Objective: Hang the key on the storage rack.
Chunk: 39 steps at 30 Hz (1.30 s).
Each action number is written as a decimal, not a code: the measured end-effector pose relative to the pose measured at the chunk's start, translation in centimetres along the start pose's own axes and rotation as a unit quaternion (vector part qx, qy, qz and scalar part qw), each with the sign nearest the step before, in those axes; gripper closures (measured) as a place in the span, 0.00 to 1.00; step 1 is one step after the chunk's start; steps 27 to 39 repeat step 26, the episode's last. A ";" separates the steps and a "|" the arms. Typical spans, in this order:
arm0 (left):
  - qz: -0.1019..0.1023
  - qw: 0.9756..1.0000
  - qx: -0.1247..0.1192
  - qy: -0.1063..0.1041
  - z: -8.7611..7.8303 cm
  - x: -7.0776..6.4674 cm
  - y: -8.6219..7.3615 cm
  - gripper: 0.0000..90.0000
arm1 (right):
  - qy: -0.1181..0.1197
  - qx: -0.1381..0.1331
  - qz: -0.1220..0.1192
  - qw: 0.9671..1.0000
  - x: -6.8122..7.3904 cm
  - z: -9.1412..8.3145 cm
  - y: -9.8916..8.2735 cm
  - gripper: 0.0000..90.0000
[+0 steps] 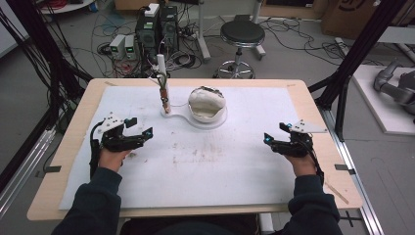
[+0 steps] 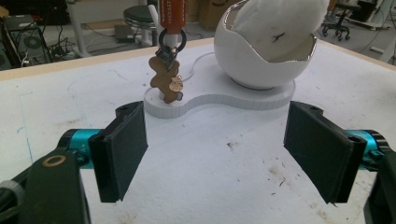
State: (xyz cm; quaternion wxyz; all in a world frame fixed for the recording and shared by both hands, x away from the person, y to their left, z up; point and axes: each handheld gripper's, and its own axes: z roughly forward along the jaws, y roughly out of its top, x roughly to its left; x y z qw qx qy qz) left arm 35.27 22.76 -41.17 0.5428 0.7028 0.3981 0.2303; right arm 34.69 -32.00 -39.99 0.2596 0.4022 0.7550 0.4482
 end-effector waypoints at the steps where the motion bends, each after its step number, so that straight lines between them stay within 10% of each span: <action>1: 0.000 1.000 0.000 0.001 0.0 0.0 0.0 0.24 | 0.000 0.000 0.001 1.000 0.0 0.0 0.0 0.27; 39: -0.006 1.000 0.002 0.001 0.0 0.2 -0.2 0.24 | -0.001 0.001 0.003 1.000 -0.2 0.2 -0.1 0.27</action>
